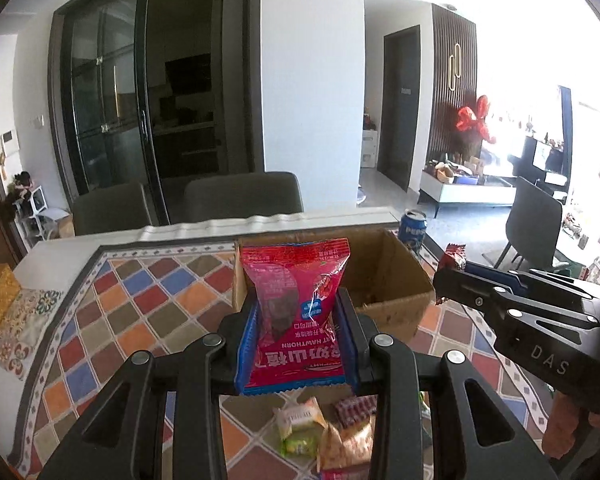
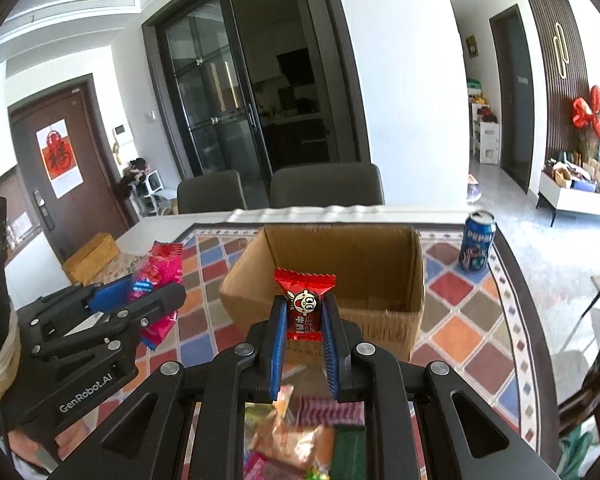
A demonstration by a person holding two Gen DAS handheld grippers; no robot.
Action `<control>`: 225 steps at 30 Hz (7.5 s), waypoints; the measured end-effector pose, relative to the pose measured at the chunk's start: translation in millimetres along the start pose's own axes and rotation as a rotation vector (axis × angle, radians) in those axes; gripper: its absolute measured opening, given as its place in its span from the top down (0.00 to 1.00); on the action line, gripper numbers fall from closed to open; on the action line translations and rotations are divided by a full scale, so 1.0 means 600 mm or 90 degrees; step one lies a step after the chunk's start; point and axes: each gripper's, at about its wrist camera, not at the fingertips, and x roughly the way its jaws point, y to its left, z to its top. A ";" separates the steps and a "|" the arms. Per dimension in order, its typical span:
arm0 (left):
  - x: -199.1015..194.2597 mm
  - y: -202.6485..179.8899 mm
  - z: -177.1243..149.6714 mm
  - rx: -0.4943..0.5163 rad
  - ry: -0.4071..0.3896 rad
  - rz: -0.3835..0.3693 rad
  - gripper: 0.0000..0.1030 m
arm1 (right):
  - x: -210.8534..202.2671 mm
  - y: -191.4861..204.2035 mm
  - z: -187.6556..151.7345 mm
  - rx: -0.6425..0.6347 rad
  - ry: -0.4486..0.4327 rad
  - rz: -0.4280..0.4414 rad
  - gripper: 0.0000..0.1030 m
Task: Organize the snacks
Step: 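Carry the red bag with the left gripper while the right gripper carries the chocolate packet over the box, then open both grippers to release the bag and packet into the box, then move both grippers back toward the remaining snacks beside the box, then close the left gripper on the biscuit pack while the right gripper grasps the green lollipop, then carry the biscuit pack with the left gripper while the right gripper carries the lollipop over the box, then open both grippers to drop the biscuit pack and lollipop into the box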
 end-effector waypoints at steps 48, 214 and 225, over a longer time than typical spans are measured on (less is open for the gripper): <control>0.158 0.025 0.048 -0.005 0.132 -0.006 0.31 | 0.147 -0.043 0.056 -0.002 0.120 -0.034 0.63; 0.115 0.027 0.076 -0.029 0.085 -0.032 0.63 | 0.089 -0.018 0.077 -0.003 0.054 -0.017 0.75; 0.186 0.032 0.089 -0.026 0.124 -0.029 0.63 | 0.156 -0.038 0.095 -0.001 0.090 -0.023 0.75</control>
